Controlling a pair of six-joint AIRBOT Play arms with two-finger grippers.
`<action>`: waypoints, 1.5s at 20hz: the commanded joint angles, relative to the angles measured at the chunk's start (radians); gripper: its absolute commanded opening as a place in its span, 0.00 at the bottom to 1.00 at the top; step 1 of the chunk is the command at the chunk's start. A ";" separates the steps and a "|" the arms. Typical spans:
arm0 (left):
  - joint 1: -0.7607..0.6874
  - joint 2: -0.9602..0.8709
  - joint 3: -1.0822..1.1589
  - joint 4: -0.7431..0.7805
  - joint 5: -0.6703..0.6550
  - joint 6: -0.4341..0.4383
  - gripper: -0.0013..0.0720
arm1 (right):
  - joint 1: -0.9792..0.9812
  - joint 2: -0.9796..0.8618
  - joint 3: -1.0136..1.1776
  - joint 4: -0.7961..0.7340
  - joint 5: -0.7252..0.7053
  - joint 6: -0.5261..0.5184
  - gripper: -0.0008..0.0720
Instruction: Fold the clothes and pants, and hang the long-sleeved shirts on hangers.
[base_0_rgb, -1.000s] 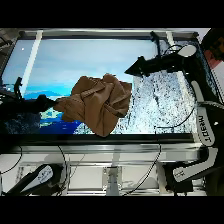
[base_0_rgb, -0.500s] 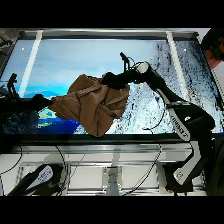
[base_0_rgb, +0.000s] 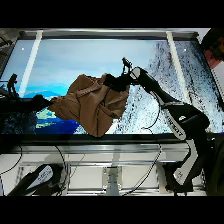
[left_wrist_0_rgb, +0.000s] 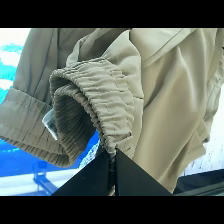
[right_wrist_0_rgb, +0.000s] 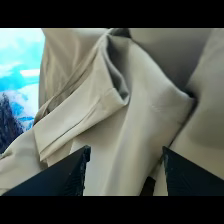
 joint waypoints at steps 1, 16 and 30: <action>0.001 0.001 0.001 0.001 0.000 0.000 0.04 | 0.006 -0.002 0.000 -0.019 -0.008 0.031 0.70; 0.000 0.000 0.001 -0.050 0.016 0.000 0.04 | 0.032 -0.051 0.034 -0.009 0.020 0.051 0.03; -0.077 -0.273 0.479 -0.043 0.264 -0.136 0.03 | -0.554 -0.013 0.415 -0.133 0.383 0.173 0.02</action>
